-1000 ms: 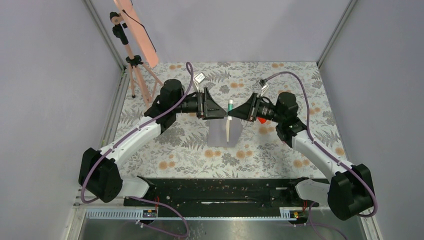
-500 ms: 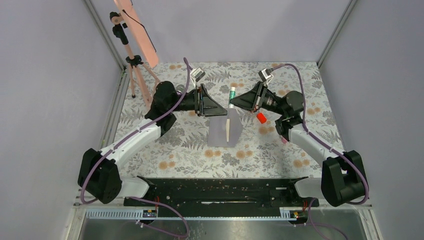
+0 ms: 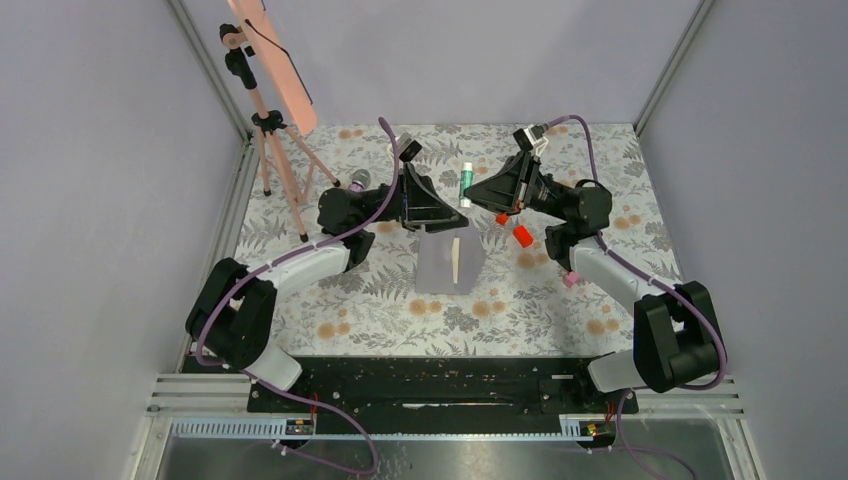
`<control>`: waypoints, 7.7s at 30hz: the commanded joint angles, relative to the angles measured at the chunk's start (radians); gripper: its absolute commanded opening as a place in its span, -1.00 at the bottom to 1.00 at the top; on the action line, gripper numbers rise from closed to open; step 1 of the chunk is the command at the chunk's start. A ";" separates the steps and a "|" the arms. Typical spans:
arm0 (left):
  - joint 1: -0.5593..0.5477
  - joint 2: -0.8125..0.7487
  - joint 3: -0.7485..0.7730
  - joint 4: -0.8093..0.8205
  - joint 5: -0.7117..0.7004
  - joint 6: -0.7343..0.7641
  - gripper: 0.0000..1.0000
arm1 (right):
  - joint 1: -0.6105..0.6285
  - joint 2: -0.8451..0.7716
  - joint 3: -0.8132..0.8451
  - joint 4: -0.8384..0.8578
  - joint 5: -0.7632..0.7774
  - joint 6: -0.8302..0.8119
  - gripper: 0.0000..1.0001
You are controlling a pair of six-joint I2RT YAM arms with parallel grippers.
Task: Place the letter into the envelope and seal it
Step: Unscrew the solid glue.
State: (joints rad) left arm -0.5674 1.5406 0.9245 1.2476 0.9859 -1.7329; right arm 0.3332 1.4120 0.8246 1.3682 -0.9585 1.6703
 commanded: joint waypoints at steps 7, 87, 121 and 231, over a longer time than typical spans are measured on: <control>-0.008 -0.002 0.046 0.202 -0.041 -0.067 0.06 | 0.015 0.002 0.075 0.120 -0.006 0.056 -1.00; -0.213 -0.140 0.465 -1.656 -0.752 1.025 -0.87 | 0.296 -0.167 0.411 -1.750 0.625 -0.952 -1.00; 0.054 -0.247 -0.069 -0.120 -0.122 0.113 0.21 | 0.052 0.046 0.139 0.115 -0.016 0.139 -1.00; 0.167 -0.400 0.232 -1.281 0.043 0.833 0.31 | 0.337 -0.385 0.202 -1.485 0.346 -1.550 -1.00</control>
State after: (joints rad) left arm -0.4000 1.1660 1.1782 -0.2264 0.9585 -0.8093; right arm 0.6659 1.0283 0.9916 -0.1303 -0.6041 0.1806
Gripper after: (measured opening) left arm 0.653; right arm 0.235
